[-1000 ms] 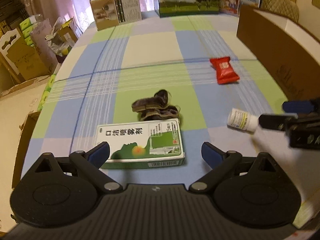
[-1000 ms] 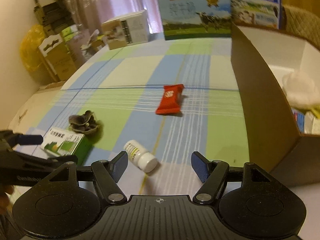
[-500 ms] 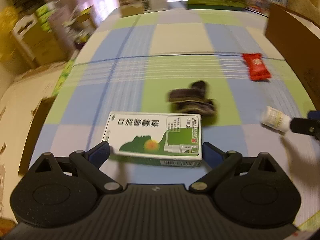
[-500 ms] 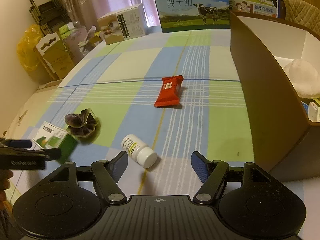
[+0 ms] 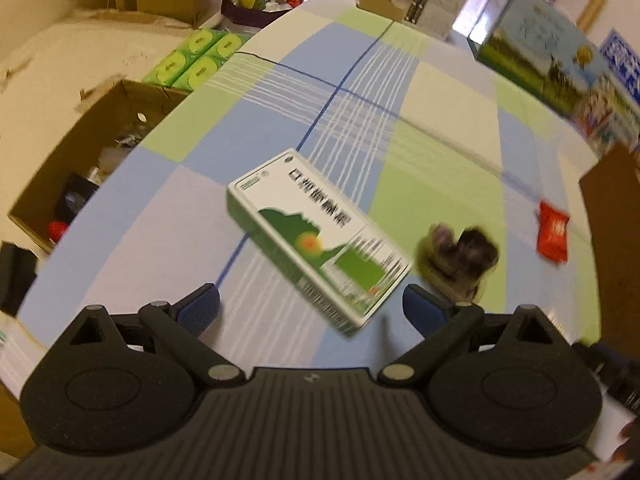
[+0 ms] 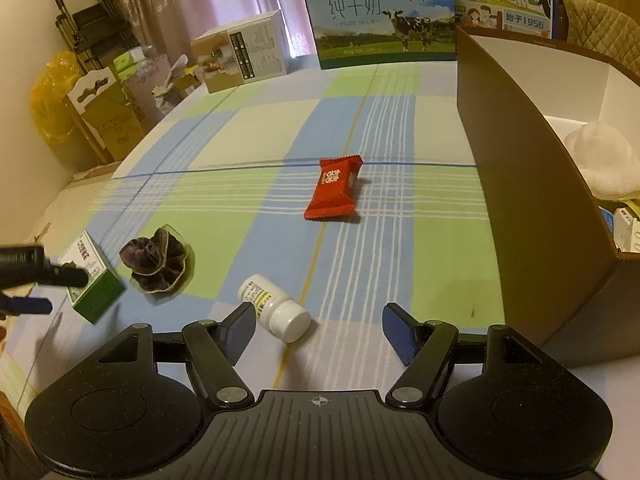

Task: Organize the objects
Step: 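Move the left gripper to the green spray box and right toward the pill bottle, then grasp the green spray box with the left gripper while the right grasps the white pill bottle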

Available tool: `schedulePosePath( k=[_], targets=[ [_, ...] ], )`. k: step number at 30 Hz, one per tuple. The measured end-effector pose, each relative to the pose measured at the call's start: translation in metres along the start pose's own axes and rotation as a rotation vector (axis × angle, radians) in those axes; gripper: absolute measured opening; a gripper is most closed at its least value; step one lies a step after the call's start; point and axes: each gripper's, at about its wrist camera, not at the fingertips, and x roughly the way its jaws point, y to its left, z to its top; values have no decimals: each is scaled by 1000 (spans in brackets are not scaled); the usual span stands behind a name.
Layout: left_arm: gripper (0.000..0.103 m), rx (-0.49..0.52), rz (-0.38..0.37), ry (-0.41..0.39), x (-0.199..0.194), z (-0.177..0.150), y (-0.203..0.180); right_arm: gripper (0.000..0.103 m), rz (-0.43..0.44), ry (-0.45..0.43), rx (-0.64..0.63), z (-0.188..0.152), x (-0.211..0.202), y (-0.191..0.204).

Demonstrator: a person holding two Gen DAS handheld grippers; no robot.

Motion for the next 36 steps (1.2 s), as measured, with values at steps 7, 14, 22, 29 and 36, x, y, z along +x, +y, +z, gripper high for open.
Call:
schedulePosePath(
  k=[7,14,22,29,36],
  targets=[
    [96,-60,-18,33,17,16,-6,67,-6,-1,17,1,3,-4],
    [96,-7,44,17,41,31,-20,67,-15,8,22,0,6,-7],
    [72,175,104,-25,42,21,-37,67,10,5,12,0,7,-5],
    [52,289,115,2,30,-2,-45,67,57,-18,-103,-1,14,15],
    [52,292,112,4,30,-5,-47,50,67,-16,-275,-5,31,40]
  ],
)
